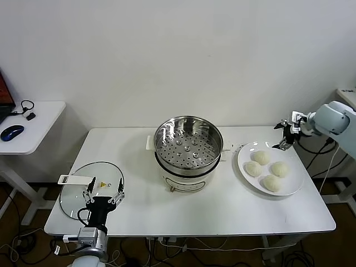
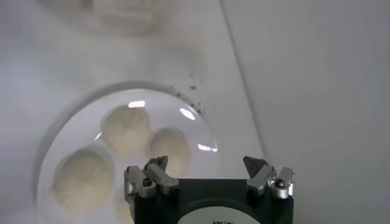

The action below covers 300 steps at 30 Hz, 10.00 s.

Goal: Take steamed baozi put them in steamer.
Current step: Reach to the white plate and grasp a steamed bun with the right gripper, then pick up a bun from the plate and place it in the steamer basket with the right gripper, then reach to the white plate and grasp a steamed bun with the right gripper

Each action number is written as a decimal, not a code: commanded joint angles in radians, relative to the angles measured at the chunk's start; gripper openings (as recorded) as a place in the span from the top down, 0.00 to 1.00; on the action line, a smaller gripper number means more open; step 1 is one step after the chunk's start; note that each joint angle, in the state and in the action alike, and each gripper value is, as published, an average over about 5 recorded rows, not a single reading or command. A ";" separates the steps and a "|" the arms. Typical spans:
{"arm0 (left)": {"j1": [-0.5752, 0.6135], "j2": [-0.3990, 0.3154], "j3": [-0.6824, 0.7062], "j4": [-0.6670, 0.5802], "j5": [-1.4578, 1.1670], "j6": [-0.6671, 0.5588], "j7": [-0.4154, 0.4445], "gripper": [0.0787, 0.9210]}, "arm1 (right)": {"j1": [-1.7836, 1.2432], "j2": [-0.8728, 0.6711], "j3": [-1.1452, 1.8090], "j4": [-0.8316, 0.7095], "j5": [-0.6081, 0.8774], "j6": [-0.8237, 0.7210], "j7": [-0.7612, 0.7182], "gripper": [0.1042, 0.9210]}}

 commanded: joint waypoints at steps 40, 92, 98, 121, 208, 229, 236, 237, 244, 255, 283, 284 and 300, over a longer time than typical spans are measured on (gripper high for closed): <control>-0.021 -0.030 -0.025 0.075 -0.004 -0.021 0.004 0.12 | -0.145 0.530 0.047 -0.808 -0.228 0.353 -0.181 0.12; -0.035 -0.020 -0.029 0.106 -0.008 -0.036 0.003 0.12 | -0.196 0.603 0.152 -0.946 -0.282 0.394 -0.112 0.19; -0.035 -0.022 -0.028 0.108 -0.006 -0.038 0.003 0.12 | -0.197 0.603 0.152 -0.946 -0.282 0.394 -0.114 0.23; -0.031 -0.026 -0.039 0.099 -0.005 -0.033 0.002 0.12 | 0.011 0.433 -0.134 -0.577 -0.093 0.371 -0.130 0.27; -0.051 -0.033 -0.034 0.106 -0.009 -0.036 -0.005 0.12 | 0.129 1.015 -0.417 -0.783 -0.094 1.075 -0.085 0.26; -0.052 -0.033 -0.035 0.107 -0.009 -0.039 -0.005 0.12 | 0.119 1.042 -0.398 -0.831 -0.112 1.075 -0.083 0.25; -0.053 -0.034 -0.034 0.105 -0.009 -0.039 -0.005 0.12 | 0.124 1.043 -0.392 -0.833 -0.110 1.075 -0.077 0.14; -0.053 -0.034 -0.033 0.104 -0.009 -0.038 -0.005 0.12 | 0.125 1.044 -0.390 -0.831 -0.109 1.075 -0.076 0.13; -0.047 -0.029 -0.038 0.092 -0.009 -0.036 -0.005 0.12 | 0.177 1.019 -0.419 -0.762 -0.054 1.075 -0.104 0.12; -0.032 -0.030 -0.037 0.065 -0.004 -0.034 -0.004 0.12 | 0.406 0.862 -0.693 -0.490 0.165 1.075 -0.138 0.12; -0.026 -0.036 -0.025 0.064 -0.001 -0.032 -0.004 0.12 | 0.670 0.430 -1.073 -0.027 0.383 0.419 -0.011 0.12; -0.026 -0.036 -0.025 0.065 -0.001 -0.032 -0.005 0.12 | 0.667 0.418 -1.077 -0.017 0.383 0.399 -0.013 0.12; -0.032 -0.032 -0.039 0.086 -0.005 -0.033 -0.004 0.12 | 0.442 0.340 -0.910 -0.017 0.491 0.153 0.007 0.12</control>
